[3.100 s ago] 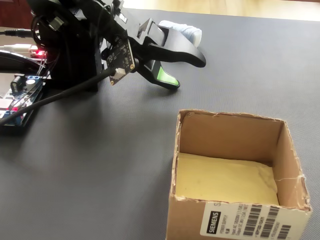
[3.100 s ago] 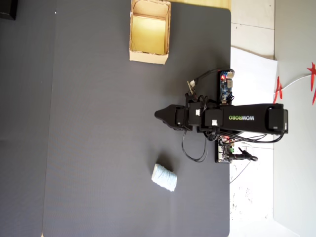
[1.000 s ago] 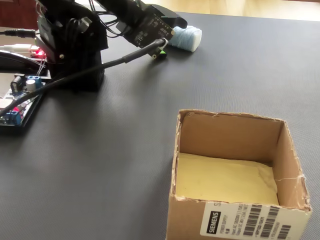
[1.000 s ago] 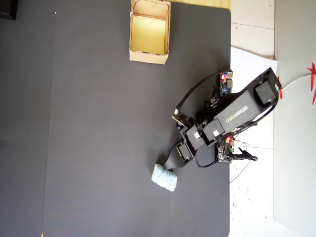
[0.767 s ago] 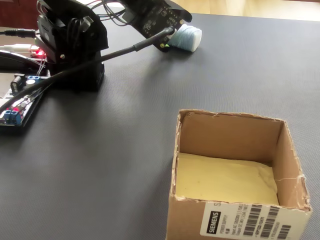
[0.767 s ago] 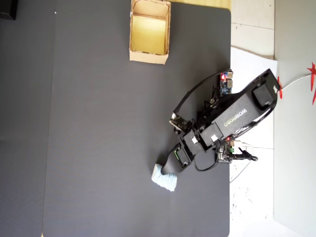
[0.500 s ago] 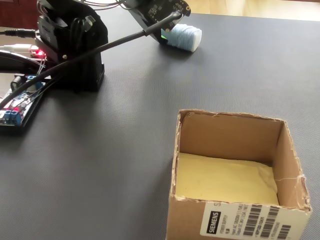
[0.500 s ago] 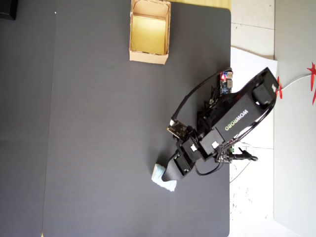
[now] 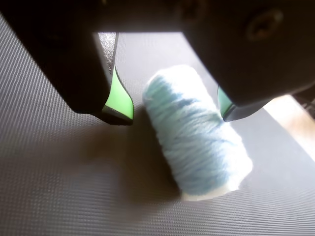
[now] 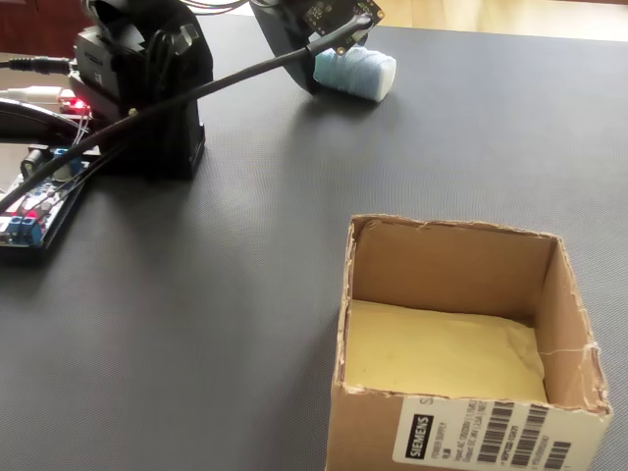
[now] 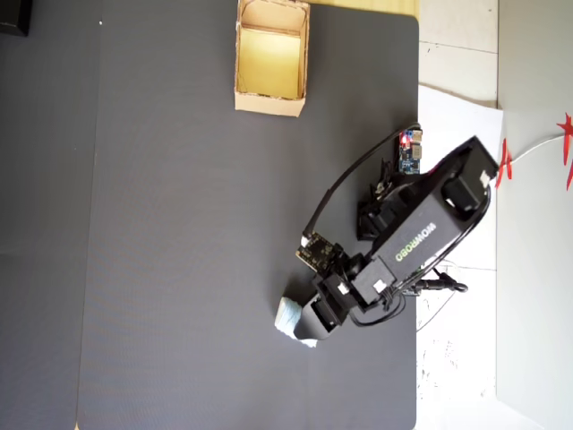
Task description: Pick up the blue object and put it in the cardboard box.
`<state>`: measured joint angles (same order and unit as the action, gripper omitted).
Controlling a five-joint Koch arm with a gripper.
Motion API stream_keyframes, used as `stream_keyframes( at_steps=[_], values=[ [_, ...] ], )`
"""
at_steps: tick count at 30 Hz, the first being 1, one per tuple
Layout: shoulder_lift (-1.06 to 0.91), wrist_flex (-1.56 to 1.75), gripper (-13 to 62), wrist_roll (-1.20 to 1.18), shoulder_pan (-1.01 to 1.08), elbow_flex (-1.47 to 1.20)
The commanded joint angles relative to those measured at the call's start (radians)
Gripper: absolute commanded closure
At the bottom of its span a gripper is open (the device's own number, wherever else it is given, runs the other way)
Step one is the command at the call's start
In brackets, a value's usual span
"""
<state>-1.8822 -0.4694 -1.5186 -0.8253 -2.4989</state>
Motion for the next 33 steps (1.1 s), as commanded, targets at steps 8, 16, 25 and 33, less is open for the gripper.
stream_keyframes(
  at_steps=[8,16,25,33],
  values=[
    [0.156,0.127,15.7,-0.017,0.000,0.103],
    [0.249,0.155,16.8,-0.020,-0.003,0.109],
    [0.273,0.201,34.8,0.021,0.014,0.091],
    [0.244,0.304,44.3,0.084,0.041,0.028]
  ],
)
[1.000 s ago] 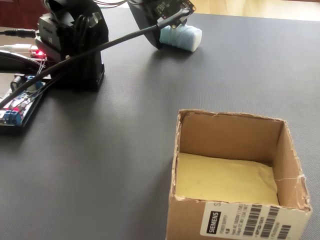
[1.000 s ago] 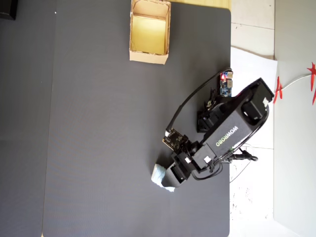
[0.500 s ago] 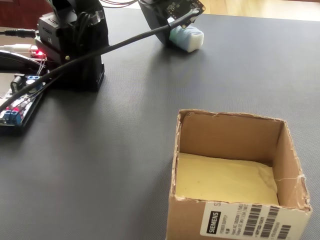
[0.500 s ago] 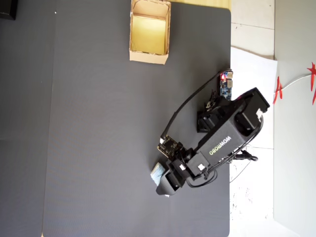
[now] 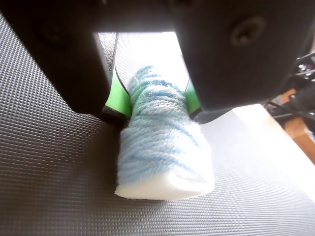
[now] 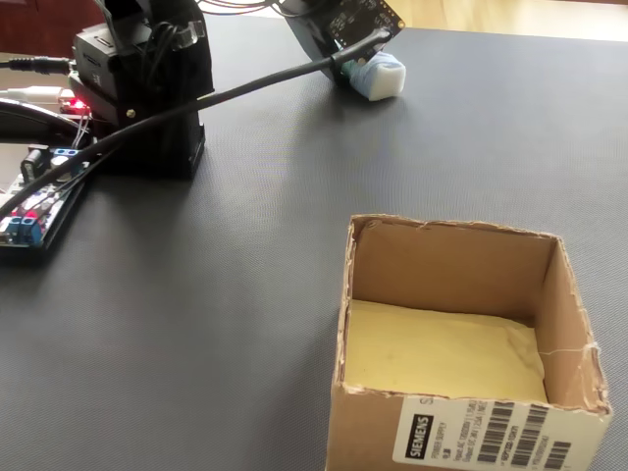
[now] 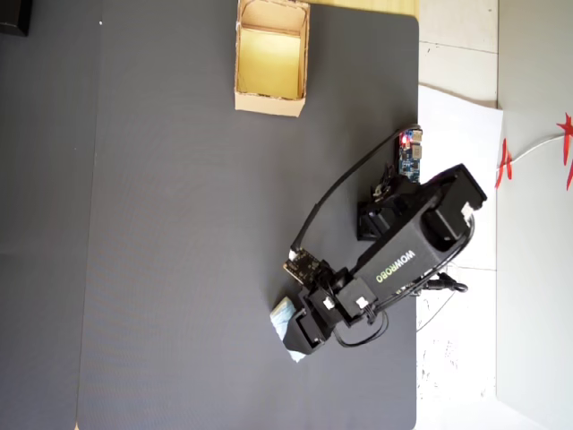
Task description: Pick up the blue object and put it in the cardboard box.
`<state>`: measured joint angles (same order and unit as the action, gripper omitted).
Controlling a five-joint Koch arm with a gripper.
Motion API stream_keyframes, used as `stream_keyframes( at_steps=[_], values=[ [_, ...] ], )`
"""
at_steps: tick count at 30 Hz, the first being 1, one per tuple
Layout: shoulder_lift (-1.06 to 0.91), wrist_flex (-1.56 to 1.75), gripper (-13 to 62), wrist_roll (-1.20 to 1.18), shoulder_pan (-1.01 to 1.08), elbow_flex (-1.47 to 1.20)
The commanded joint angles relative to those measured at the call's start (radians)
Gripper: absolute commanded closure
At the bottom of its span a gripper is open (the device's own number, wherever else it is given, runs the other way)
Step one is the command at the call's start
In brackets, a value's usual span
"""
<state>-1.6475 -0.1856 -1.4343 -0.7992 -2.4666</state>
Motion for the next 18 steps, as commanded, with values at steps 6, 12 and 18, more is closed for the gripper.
stream_keyframes(
  at_steps=[6,12,18],
  values=[
    [-0.069,0.029,44.3,0.003,0.069,-0.038],
    [-0.225,0.071,44.3,0.008,0.184,-0.081],
    [-0.393,0.104,44.3,0.005,0.311,-0.130]
  ],
)
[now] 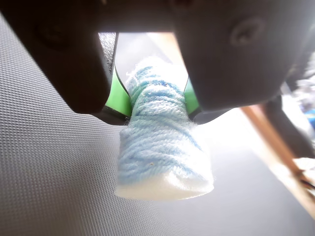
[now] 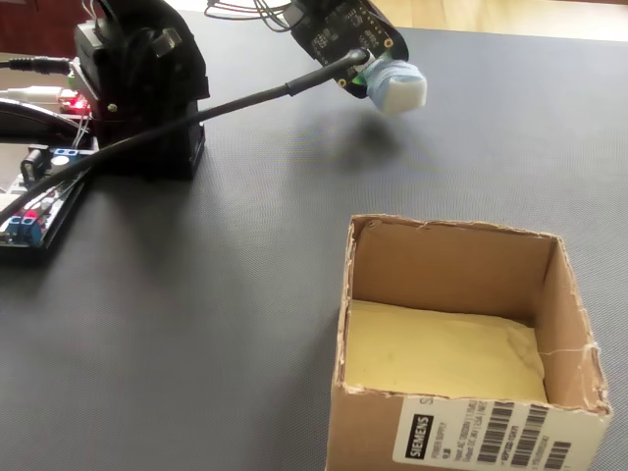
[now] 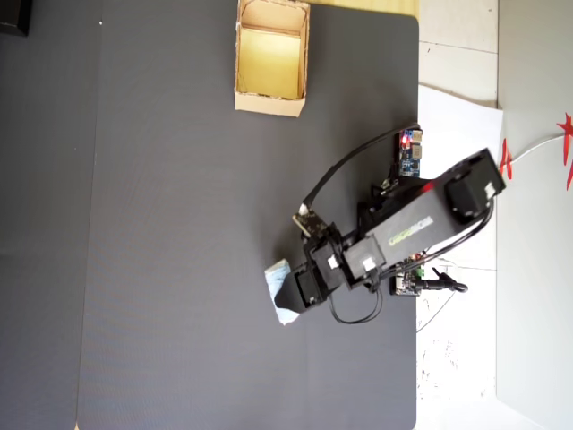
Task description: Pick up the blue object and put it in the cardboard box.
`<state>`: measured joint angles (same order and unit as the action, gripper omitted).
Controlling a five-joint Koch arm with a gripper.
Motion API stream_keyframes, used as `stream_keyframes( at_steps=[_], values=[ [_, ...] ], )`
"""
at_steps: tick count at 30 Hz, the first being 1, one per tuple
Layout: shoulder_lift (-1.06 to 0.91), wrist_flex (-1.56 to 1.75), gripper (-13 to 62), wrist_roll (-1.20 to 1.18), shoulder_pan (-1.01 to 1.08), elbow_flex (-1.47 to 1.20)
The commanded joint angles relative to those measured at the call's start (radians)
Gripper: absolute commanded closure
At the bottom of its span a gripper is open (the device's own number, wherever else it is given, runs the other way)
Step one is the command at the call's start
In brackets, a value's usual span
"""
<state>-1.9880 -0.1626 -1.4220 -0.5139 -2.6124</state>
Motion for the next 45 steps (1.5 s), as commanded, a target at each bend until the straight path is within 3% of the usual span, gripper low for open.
stream_keyframes(
  at_steps=[1,12,31,40,45],
  values=[
    [-0.075,0.086,44.3,-0.008,0.041,0.008],
    [-0.291,0.215,44.3,-0.018,0.302,-0.080],
    [-0.357,0.348,44.3,0.018,0.831,-0.041],
    [-0.298,0.337,44.3,0.038,1.066,0.041],
    [-0.049,0.341,44.2,0.064,1.183,0.241]
  ],
)
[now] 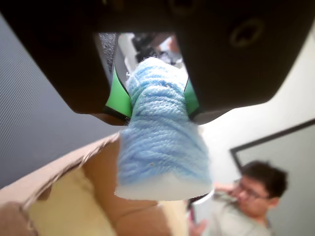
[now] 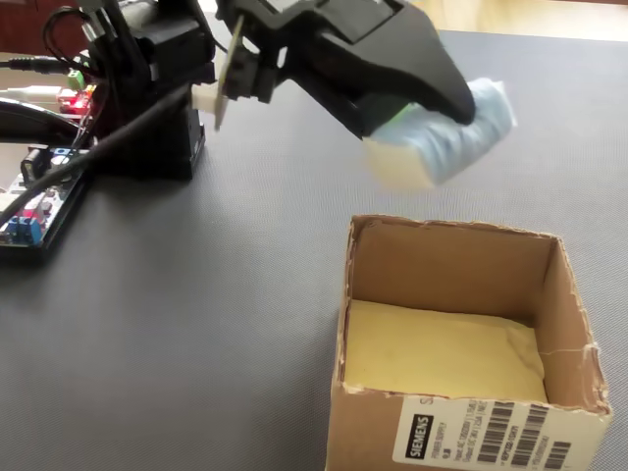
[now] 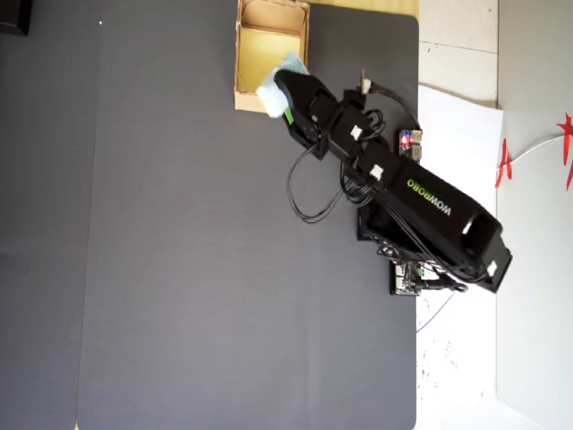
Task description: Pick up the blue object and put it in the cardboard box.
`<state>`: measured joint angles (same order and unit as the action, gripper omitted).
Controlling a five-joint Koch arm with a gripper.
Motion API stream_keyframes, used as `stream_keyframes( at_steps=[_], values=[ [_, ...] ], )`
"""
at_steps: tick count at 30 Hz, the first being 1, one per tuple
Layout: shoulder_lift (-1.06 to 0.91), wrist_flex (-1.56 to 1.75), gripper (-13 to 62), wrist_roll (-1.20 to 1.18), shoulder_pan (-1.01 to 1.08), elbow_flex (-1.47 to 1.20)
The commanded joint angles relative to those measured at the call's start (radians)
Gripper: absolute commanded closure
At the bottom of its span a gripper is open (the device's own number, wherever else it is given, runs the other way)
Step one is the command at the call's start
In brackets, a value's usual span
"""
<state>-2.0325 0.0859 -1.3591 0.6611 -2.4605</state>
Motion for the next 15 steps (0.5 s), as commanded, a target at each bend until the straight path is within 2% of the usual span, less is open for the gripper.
stream_keyframes(
  at_steps=[1,6,13,15],
  values=[
    [0.011,0.092,44.2,0.002,0.014,0.103],
    [0.158,0.087,44.2,0.003,0.100,0.216],
    [0.204,0.081,43.4,0.003,0.130,0.218],
    [0.212,0.055,37.3,-0.002,0.129,0.227]
  ],
)
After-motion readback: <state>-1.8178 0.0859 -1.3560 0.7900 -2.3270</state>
